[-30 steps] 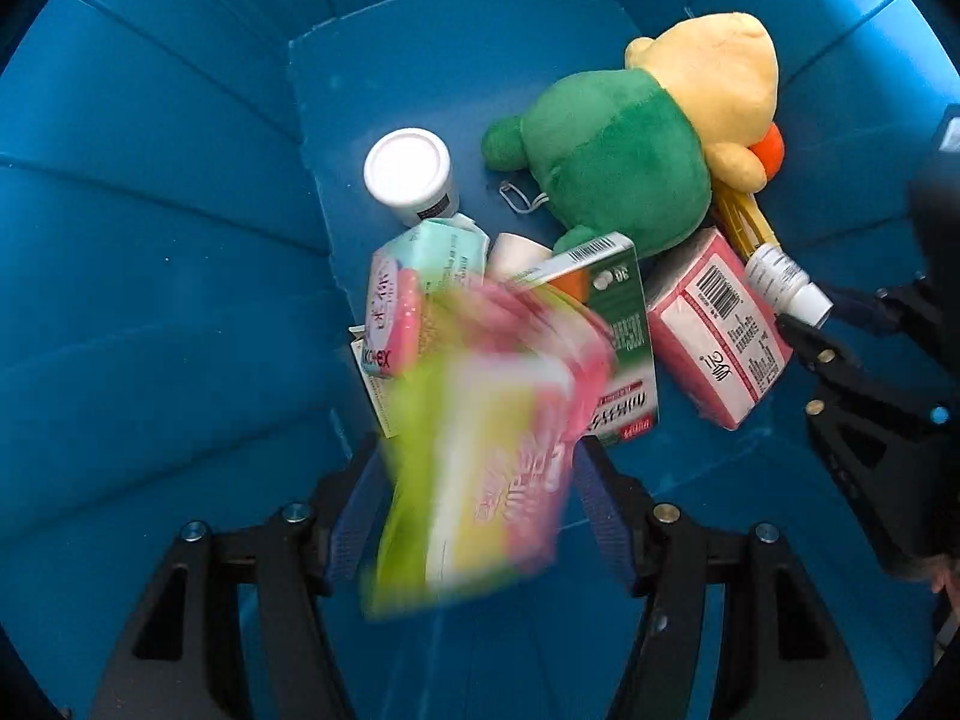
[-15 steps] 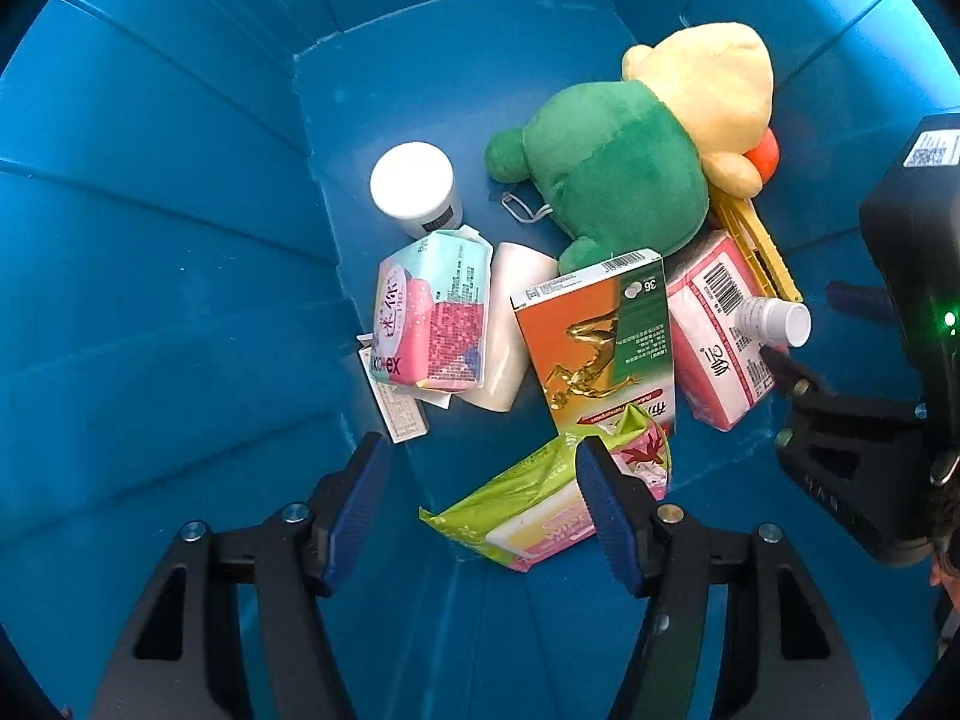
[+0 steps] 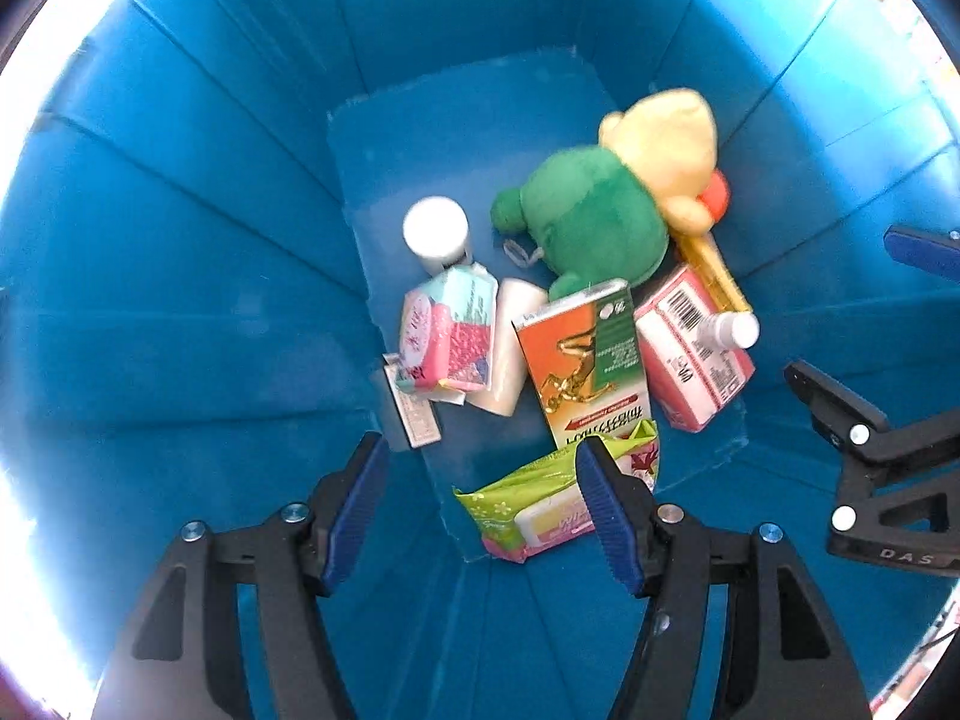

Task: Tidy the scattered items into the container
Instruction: 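Open the left tool over the crate while the right tool releases the white bottle, then move both tools back from the crate to the pile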

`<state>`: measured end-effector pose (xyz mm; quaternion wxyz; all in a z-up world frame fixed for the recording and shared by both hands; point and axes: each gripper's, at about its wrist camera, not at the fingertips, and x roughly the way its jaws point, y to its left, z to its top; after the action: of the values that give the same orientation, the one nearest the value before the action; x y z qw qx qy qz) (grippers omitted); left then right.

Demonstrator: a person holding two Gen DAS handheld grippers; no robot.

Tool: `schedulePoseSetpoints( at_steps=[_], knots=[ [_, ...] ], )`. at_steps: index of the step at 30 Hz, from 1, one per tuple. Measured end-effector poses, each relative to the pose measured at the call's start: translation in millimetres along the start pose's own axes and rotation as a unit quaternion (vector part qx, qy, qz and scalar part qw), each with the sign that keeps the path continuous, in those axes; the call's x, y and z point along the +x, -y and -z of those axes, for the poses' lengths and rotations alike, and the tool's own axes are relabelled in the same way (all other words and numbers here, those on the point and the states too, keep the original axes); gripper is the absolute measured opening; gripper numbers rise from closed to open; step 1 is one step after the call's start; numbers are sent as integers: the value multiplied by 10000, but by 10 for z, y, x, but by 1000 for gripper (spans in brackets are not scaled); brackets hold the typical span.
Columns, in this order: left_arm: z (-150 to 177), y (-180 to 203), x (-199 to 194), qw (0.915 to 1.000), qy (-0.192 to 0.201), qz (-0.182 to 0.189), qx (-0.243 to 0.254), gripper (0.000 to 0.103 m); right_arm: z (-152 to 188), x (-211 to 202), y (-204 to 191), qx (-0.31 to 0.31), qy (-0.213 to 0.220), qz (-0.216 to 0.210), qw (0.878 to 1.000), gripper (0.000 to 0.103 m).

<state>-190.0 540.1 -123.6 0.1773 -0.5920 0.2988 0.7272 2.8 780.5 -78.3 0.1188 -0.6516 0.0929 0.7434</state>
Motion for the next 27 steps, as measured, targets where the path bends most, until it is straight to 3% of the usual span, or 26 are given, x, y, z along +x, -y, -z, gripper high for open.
schedulePoseSetpoints(
  at_steps=[4,9,15,18,21,27],
  knots=[
    [221,-41,-394,9980,627,55,-3,64,135,-318,-125,95,590,-85,9982,102],
    [595,-49,-801,9896,1432,-113,50,64,383,-731,-272,147,1200,-245,9924,102],
    [931,-149,-1112,9801,1978,-163,24,64,585,-1009,-475,132,1485,-255,9885,103],
    [1106,-298,-1269,9745,2240,-129,-47,64,623,-1145,-625,110,1629,-271,9862,103],
    [1290,-490,-1393,9681,2494,-196,-142,73,630,-1272,-826,110,1782,-307,9835,103],
    [1686,-1149,-1565,9581,2832,-218,-359,73,552,-1538,-1436,145,2083,-413,9771,103]
  ],
)
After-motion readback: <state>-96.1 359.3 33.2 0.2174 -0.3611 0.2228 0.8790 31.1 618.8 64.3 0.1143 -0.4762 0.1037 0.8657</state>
